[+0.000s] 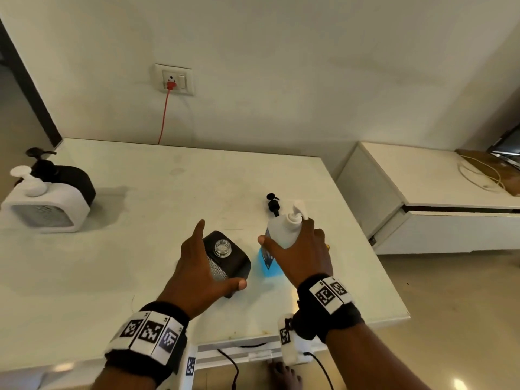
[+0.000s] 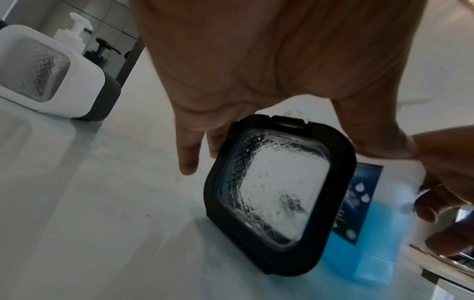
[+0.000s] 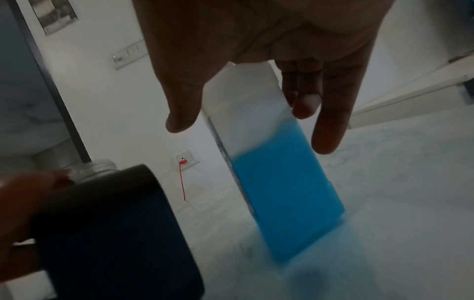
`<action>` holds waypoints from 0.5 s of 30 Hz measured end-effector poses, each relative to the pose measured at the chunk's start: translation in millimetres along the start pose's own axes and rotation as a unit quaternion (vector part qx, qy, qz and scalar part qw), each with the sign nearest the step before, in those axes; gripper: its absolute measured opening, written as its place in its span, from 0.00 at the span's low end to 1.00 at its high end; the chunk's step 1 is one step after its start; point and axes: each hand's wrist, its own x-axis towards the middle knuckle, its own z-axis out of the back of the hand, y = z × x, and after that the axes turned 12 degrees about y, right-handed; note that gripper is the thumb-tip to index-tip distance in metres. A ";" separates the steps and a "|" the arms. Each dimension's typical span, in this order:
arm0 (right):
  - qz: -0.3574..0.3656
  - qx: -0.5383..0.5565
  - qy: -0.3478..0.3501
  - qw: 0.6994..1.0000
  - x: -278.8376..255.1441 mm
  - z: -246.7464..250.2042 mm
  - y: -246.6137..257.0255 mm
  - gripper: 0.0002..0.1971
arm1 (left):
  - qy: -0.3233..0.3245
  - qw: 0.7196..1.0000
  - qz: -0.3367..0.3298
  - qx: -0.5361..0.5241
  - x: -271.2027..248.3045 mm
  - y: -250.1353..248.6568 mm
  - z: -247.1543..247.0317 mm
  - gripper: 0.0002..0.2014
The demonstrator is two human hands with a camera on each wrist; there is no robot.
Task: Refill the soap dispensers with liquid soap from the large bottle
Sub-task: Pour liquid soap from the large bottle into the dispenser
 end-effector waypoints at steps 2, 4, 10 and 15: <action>0.011 0.004 0.020 1.000 -1.0 -0.8 1.0 0.52 | -0.010 1.000 0.001 0.001 1.0 -1.2 -3.2 0.71; 0.053 0.014 0.042 0.998 -2.2 1.6 -3.0 0.51 | -0.020 1.000 0.004 0.004 1.8 -1.8 -5.0 0.70; 0.086 0.002 0.086 0.993 -2.3 20.3 -20.6 0.43 | -0.042 0.999 0.026 0.017 2.5 -2.4 -8.8 0.72; 0.032 0.041 0.046 0.998 -9.2 8.8 -17.6 0.40 | -0.068 0.997 0.034 -0.002 0.2 -4.1 -15.5 0.74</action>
